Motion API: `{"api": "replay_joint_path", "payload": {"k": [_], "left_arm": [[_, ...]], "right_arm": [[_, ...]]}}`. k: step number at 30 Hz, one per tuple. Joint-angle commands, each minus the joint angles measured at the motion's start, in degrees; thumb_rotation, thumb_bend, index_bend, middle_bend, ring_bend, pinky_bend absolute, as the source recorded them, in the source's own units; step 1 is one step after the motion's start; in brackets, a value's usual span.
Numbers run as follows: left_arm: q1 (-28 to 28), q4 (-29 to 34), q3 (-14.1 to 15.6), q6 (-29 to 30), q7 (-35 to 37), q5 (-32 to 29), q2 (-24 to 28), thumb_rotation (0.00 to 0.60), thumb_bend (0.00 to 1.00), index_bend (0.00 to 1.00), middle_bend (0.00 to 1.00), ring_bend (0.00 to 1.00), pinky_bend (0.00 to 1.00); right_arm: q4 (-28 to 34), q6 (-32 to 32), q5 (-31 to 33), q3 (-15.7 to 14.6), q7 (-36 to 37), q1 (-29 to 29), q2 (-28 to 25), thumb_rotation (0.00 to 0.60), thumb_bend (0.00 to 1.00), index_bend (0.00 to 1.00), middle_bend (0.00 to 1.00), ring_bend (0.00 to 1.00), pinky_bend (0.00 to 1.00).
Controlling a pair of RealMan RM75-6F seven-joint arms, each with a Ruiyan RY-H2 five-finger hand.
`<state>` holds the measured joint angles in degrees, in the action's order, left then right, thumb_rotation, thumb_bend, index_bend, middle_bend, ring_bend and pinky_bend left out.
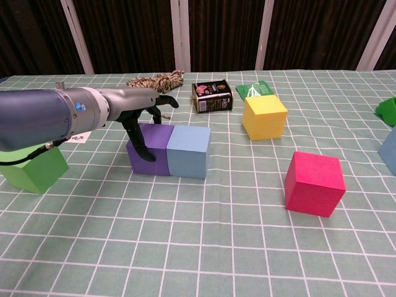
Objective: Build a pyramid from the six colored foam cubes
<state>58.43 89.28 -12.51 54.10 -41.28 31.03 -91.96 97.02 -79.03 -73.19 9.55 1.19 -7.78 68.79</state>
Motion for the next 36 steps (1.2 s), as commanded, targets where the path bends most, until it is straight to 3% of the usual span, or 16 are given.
{"api": "replay_joint_path", "payload": {"k": [1, 22, 36], "left_arm": [[0.59, 1.72, -0.10, 2.06, -1.45, -2.02, 0.09, 0.600, 0.22, 0.07, 0.42, 0.01, 0.00], [2.10, 3.83, 0.57, 7.04, -4.57, -4.81, -0.17, 0.600, 0.22, 0.07, 0.42, 0.01, 0.00], [2.76, 2.09, 0.40, 6.61, -4.29, -5.49, -1.41, 0.600, 0.22, 0.07, 0.42, 0.01, 0.00]], "right_arm": [[0.04, 0.02, -0.01, -0.03, -0.02, 0.00, 0.00, 0.600, 0.18, 0.00, 0.00, 0.00, 0.00], [0.35, -0.26, -0.33, -0.03, 0.32, 0.07, -0.12, 0.600, 0.18, 0.00, 0.00, 0.00, 0.00], [0.46, -0.23, -0.40, -0.07, 0.40, 0.06, -0.13, 0.600, 0.18, 0.00, 0.00, 0.00, 0.00]]}}
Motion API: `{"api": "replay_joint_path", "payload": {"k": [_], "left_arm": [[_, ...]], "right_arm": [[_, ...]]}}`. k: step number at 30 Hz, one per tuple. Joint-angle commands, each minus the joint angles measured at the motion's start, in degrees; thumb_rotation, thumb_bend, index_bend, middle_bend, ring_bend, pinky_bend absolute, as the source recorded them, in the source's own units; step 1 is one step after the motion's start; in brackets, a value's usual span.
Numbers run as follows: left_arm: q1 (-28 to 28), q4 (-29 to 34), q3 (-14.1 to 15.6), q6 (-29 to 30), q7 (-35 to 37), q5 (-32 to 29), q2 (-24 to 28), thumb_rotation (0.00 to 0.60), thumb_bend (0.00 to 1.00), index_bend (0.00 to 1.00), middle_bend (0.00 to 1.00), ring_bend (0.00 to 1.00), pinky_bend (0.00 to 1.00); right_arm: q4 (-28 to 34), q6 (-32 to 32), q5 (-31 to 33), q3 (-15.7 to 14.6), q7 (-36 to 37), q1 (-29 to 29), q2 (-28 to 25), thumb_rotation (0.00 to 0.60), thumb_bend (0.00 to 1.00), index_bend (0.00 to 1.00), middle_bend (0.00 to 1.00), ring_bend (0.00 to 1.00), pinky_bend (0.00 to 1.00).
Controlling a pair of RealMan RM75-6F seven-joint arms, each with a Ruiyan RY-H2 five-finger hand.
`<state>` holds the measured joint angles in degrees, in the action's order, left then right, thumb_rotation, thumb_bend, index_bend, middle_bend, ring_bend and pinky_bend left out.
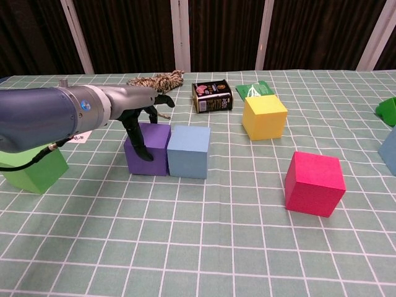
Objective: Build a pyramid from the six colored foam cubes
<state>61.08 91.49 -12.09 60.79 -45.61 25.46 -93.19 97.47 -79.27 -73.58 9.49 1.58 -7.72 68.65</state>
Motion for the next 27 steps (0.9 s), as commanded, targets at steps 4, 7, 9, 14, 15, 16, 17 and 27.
{"api": "replay_joint_path", "payload": {"k": [4, 7, 9, 14, 15, 16, 17, 27], "left_arm": [[0.35, -0.38, -0.08, -0.11, 0.08, 0.10, -0.66, 0.600, 0.22, 0.07, 0.42, 0.01, 0.00], [0.42, -0.49, -0.22, -0.05, 0.29, 0.16, -0.94, 0.600, 0.22, 0.07, 0.42, 0.01, 0.00], [0.47, -0.58, -0.22, -0.02, 0.35, 0.33, -1.11, 0.600, 0.22, 0.07, 0.42, 0.01, 0.00], [0.66, -0.75, -0.29, 0.07, 0.51, 0.68, -1.63, 0.600, 0.22, 0.07, 0.42, 0.01, 0.00], [0.71, -0.79, -0.30, 0.09, 0.50, 0.73, -1.74, 0.600, 0.22, 0.07, 0.42, 0.01, 0.00], [0.78, -0.84, -0.31, 0.06, 0.48, 0.75, -1.87, 0.600, 0.22, 0.07, 0.42, 0.01, 0.00], [0.82, -0.87, -0.32, 0.05, 0.47, 0.74, -1.94, 0.600, 0.22, 0.07, 0.42, 0.01, 0.00], [1.42, -1.90, -0.67, 0.16, 0.30, 0.35, -3.38, 0.600, 0.22, 0.07, 0.42, 0.01, 0.00]], "right_arm": [[0.00, 0.05, 0.00, 0.01, 0.09, -0.02, -0.02, 0.600, 0.18, 0.00, 0.00, 0.00, 0.00], [-0.02, 0.06, 0.02, 0.01, 0.13, -0.02, -0.03, 0.600, 0.18, 0.00, 0.00, 0.00, 0.00], [0.01, 0.09, -0.01, 0.00, 0.15, -0.03, -0.03, 0.600, 0.18, 0.00, 0.00, 0.00, 0.00], [0.09, 0.02, -0.16, -0.05, 0.12, -0.03, -0.03, 0.600, 0.18, 0.00, 0.00, 0.00, 0.00], [0.08, -0.02, -0.17, -0.05, 0.12, -0.02, -0.02, 0.600, 0.18, 0.00, 0.00, 0.00, 0.00], [0.08, -0.04, -0.17, -0.05, 0.12, -0.01, -0.02, 0.600, 0.18, 0.00, 0.00, 0.00, 0.00], [0.08, -0.05, -0.16, -0.05, 0.13, -0.01, -0.02, 0.600, 0.18, 0.00, 0.00, 0.00, 0.00], [0.05, 0.03, -0.15, -0.05, 0.26, -0.03, -0.05, 0.600, 0.18, 0.00, 0.00, 0.00, 0.00]]}}
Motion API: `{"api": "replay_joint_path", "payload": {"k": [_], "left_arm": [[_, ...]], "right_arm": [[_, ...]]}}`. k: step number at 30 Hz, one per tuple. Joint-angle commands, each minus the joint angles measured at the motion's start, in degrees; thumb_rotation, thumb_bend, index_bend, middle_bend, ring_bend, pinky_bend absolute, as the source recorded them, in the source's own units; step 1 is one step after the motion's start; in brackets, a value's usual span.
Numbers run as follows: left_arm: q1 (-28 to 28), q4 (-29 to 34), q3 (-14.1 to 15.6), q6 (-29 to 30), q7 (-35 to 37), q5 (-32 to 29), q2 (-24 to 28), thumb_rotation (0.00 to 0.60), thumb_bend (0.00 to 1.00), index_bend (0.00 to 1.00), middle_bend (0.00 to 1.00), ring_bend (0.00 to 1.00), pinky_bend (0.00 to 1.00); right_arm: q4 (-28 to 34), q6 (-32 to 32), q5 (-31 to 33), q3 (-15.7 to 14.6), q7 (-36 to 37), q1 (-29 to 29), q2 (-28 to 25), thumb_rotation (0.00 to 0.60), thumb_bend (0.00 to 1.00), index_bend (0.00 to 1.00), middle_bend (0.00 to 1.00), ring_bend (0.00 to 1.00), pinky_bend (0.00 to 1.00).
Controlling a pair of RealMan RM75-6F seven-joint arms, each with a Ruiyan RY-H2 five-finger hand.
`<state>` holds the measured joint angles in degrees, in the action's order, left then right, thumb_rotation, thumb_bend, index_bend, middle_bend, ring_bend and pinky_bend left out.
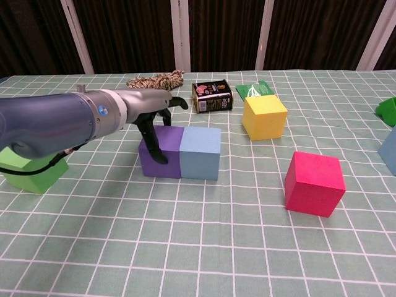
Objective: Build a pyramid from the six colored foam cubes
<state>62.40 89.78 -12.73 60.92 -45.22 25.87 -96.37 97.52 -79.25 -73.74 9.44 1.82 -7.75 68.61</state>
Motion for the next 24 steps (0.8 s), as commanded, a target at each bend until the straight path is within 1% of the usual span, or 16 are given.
{"api": "replay_joint_path", "payload": {"k": [1, 13, 24], "left_arm": [[0.18, -0.32, -0.09, 0.03, -0.11, -0.14, -0.38, 0.600, 0.22, 0.07, 0.42, 0.01, 0.00], [0.80, -1.31, -1.13, 0.55, -0.10, -1.25, -2.23, 0.600, 0.22, 0.07, 0.42, 0.01, 0.00], [1.08, -1.44, -1.15, 0.73, -0.75, -1.95, -2.77, 0.600, 0.22, 0.07, 0.39, 0.01, 0.00]], "right_arm": [[0.00, 0.01, 0.01, 0.01, 0.04, 0.00, -0.01, 0.600, 0.18, 0.00, 0.00, 0.00, 0.00], [0.00, 0.21, 0.18, 0.02, 0.02, -0.07, -0.06, 0.600, 0.18, 0.00, 0.00, 0.00, 0.00], [0.08, 0.19, 0.20, 0.01, 0.03, -0.06, -0.09, 0.600, 0.18, 0.00, 0.00, 0.00, 0.00]]}}
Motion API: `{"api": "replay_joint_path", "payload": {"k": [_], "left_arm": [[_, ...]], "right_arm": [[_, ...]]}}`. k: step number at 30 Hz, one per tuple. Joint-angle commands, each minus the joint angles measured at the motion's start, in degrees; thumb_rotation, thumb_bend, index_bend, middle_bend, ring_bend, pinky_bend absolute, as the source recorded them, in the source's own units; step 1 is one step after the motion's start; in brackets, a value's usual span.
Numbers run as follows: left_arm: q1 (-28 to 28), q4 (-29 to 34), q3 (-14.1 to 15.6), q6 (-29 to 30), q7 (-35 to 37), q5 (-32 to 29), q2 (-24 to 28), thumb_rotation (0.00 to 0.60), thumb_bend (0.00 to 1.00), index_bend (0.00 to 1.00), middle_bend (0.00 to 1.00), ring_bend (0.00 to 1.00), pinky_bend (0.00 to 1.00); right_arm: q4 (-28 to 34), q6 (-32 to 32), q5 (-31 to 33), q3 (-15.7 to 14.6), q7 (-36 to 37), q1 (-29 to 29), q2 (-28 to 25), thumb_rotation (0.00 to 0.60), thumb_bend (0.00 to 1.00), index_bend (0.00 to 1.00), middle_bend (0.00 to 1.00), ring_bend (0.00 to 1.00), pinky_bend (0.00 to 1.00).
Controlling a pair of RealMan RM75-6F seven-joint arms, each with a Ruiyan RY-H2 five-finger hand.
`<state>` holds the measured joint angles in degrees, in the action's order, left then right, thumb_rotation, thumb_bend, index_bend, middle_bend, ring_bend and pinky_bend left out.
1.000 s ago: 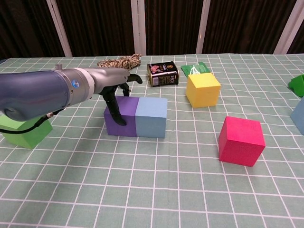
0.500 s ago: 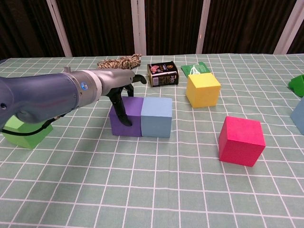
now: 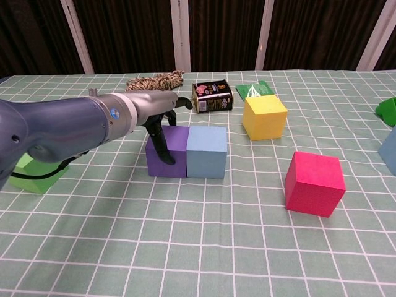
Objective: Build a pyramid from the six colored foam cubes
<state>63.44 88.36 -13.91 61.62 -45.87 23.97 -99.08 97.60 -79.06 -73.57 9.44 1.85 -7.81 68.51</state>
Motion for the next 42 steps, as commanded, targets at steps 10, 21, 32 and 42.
{"api": "replay_joint_path", "payload": {"k": [10, 21, 32, 42], "left_arm": [[0.16, 0.37, -0.16, 0.02, -0.37, -0.52, -0.08, 0.600, 0.22, 0.06, 0.38, 0.01, 0.00], [0.07, 1.63, 0.15, 0.38, -0.95, -0.61, 0.76, 0.600, 0.22, 0.06, 0.38, 0.01, 0.00], [-0.01, 1.67, 0.31, 0.57, -1.20, -1.26, 0.92, 0.600, 0.22, 0.06, 0.31, 0.01, 0.00], [-0.11, 1.38, 0.42, 1.18, -1.31, -1.02, 0.70, 0.600, 0.15, 0.00, 0.05, 0.00, 0.00]], "right_arm": [[-0.06, 0.02, 0.12, 0.07, -0.01, -0.04, 0.03, 0.600, 0.18, 0.00, 0.00, 0.00, 0.00], [-0.06, -0.14, 0.05, 0.10, -0.04, -0.02, 0.08, 0.600, 0.18, 0.00, 0.00, 0.00, 0.00], [0.01, -0.06, 0.18, 0.08, -0.14, -0.03, 0.06, 0.600, 0.18, 0.00, 0.00, 0.00, 0.00], [-0.05, -0.03, 0.20, 0.08, -0.16, -0.05, 0.09, 0.600, 0.18, 0.00, 0.00, 0.00, 0.00]]}}
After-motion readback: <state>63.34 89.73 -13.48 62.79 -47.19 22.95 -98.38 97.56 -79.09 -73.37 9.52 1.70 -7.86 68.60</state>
